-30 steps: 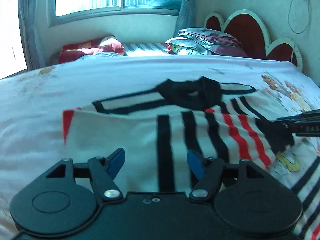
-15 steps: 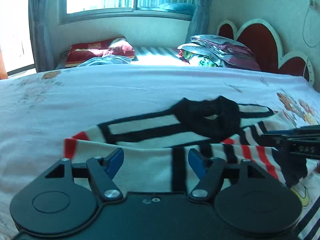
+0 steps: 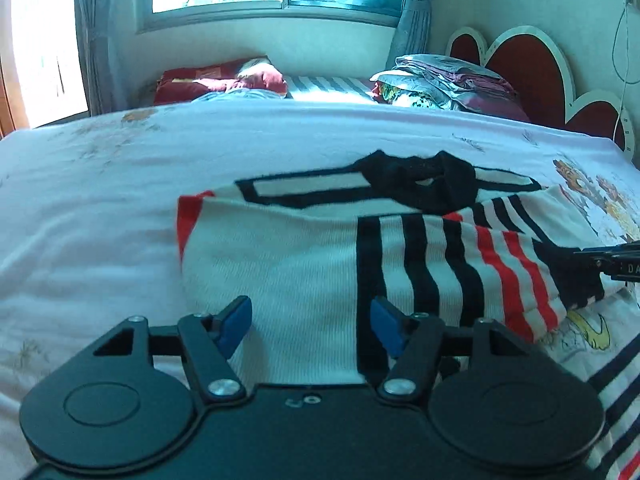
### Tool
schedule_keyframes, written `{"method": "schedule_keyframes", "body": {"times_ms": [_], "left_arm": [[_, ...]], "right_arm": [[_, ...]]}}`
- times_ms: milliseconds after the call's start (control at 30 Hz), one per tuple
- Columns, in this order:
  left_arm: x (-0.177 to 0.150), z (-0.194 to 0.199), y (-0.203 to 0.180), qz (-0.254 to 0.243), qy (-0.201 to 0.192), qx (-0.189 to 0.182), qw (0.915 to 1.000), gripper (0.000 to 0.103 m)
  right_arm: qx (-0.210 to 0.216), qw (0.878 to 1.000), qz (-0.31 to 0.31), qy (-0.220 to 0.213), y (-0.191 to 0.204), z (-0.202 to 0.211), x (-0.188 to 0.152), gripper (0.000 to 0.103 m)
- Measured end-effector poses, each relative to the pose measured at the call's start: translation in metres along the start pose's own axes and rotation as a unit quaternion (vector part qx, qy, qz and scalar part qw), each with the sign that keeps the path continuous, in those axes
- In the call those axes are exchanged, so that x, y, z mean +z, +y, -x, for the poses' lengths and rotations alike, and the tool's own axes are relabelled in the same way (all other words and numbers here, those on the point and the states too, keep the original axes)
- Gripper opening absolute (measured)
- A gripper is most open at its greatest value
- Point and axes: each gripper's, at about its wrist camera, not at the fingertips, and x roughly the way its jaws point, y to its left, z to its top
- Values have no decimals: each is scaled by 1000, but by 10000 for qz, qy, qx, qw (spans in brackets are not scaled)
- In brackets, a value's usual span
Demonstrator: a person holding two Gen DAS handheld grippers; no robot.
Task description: Fold small clothes
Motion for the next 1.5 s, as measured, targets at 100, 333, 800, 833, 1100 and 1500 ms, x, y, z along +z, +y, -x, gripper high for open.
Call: {"method": "schedule_keyframes", "body": {"times_ms": [100,333,800,833,1100,1500], "left_arm": [[-19,1,-6,-270,43,163,9995,62],[-22,0,-15,-557,25,437,9975,65],[-73,95,-50,-420,-197,947,9944,90],[-85,103,-51,-339,-166,904,9952,85],[-178,172,-37,756,295,188,9965,67],[-223,188,-6,2502,542,-1472,9554,60]], "right_arm": [[-173,9997,99,142,0,-2,-17,22],[-282,9995,20,118,1,-3,-17,22],[402,9981,-355,-302,-35,108,-65,63],[541,9971,-482,-236,-44,118,-76,63],[1484,9729,-1667,603,-107,175,-188,62],[2876,9180,-2593,852,-120,195,-242,27]]}}
